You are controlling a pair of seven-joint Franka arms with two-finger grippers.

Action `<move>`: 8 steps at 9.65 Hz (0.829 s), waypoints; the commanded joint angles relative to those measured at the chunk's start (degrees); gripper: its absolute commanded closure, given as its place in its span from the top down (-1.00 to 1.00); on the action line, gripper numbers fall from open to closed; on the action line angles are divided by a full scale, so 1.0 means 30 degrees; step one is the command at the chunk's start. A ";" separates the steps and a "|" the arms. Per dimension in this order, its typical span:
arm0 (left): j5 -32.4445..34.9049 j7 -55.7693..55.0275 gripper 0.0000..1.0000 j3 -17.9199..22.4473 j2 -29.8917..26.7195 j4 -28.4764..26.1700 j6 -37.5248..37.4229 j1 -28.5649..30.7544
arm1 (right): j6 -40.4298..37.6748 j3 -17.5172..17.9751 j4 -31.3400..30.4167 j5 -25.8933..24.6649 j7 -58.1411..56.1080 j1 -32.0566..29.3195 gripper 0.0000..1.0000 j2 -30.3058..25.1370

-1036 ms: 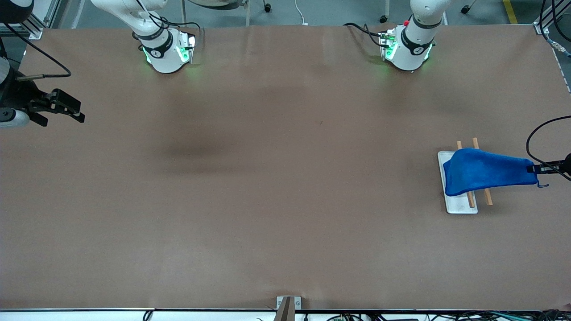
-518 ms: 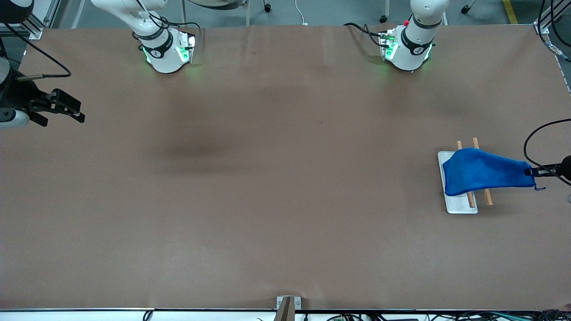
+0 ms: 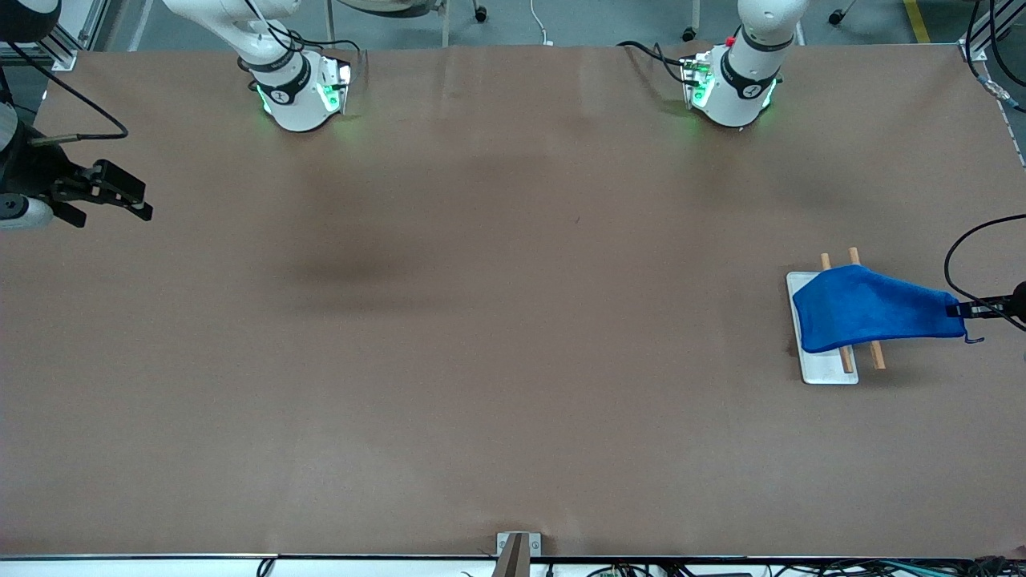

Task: Right arm passes towel to left arm to hang
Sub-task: 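Open the left gripper to release the towel on the sticks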

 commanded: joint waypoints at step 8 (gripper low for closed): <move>0.0461 -0.0046 1.00 -0.1596 -0.1822 0.0749 -0.1323 -0.0409 | 0.0035 0.0117 -0.0265 -0.0324 0.0341 -0.0119 0.98 -0.0190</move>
